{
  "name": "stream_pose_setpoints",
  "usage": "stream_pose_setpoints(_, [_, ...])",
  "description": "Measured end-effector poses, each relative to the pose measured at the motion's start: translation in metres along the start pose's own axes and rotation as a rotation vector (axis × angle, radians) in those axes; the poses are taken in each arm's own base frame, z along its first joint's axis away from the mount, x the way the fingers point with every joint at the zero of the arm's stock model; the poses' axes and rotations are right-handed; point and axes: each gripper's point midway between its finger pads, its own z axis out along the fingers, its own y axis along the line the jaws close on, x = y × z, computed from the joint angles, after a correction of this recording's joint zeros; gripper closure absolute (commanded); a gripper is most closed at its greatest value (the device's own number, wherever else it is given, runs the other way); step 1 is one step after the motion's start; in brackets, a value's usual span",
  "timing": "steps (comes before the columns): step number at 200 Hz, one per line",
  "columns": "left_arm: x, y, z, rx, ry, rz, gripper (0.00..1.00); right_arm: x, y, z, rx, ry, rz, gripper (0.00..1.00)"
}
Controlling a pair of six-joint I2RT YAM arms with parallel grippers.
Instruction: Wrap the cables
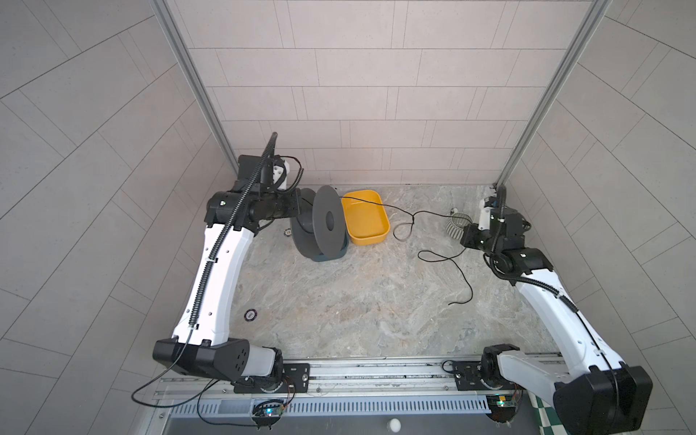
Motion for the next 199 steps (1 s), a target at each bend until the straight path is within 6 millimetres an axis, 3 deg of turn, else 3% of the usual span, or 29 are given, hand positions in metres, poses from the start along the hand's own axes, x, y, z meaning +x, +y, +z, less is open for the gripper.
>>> stream_pose_setpoints(48, [-0.019, 0.049, -0.011, -0.096, -0.065, -0.137, 1.00, -0.006, -0.078, -0.019, 0.199, -0.028, 0.175, 1.00])
stream_pose_setpoints(98, [-0.027, 0.069, -0.017, -0.141, -0.083, -0.195, 1.00, -0.004, -0.125, -0.033, 0.336, -0.058, 0.295, 1.00])
stream_pose_setpoints(199, [-0.025, 0.081, -0.019, -0.176, -0.049, -0.228, 1.00, 0.001, -0.154, -0.043, 0.439, -0.084, 0.382, 1.00])
